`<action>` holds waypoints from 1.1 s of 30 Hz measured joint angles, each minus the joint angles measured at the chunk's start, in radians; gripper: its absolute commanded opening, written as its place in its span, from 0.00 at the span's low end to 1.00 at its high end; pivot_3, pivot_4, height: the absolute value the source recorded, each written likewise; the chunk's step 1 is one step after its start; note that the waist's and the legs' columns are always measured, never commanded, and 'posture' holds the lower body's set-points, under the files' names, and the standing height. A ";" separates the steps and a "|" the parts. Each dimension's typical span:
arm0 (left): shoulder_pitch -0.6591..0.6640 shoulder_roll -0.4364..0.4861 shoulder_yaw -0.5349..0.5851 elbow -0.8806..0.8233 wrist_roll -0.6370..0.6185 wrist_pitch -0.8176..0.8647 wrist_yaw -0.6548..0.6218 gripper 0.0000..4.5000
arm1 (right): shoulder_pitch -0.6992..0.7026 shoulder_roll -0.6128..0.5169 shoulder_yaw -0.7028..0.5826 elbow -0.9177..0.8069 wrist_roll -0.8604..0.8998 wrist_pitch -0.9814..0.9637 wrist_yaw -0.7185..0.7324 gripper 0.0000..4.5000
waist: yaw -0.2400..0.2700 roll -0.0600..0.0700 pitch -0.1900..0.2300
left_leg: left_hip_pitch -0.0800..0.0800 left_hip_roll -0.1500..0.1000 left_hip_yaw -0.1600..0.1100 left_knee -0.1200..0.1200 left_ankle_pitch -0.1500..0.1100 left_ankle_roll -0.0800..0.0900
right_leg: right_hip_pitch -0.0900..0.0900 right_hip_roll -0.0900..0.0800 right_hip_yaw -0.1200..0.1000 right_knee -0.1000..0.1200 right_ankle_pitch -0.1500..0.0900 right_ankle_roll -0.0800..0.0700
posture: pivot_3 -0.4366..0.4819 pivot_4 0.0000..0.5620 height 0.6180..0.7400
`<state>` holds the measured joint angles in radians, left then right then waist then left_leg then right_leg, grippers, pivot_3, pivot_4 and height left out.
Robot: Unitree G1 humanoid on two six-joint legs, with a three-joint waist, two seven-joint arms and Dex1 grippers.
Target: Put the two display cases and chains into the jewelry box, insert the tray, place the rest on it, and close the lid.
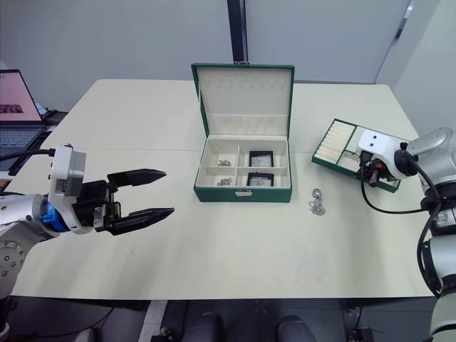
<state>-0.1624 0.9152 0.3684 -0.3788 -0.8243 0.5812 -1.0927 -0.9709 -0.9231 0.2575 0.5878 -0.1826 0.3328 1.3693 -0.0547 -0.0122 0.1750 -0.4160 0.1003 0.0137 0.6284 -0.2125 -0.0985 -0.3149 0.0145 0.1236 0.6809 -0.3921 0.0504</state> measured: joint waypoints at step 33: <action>0.189 0.032 0.242 0.064 0.006 0.000 -0.012 1.00 | -0.247 0.346 0.365 -0.395 0.099 0.414 0.023 0.00 | -0.003 0.000 0.000 | -0.001 0.000 -0.002 0.000 -0.001 0.002 | -0.004 0.000 -0.002 0.001 0.000 0.000 | 0.48 0.27 1.00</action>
<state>0.0263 0.9471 0.6102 -0.3144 -0.8184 0.5807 -1.1048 -1.2177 -0.5770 0.6222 0.1924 -0.0837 0.7472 1.3922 -0.0574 -0.0118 0.1754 -0.4166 0.1007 0.0118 0.6281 -0.2135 -0.0966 -0.3190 0.0145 0.1218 0.6820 -0.3921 0.0504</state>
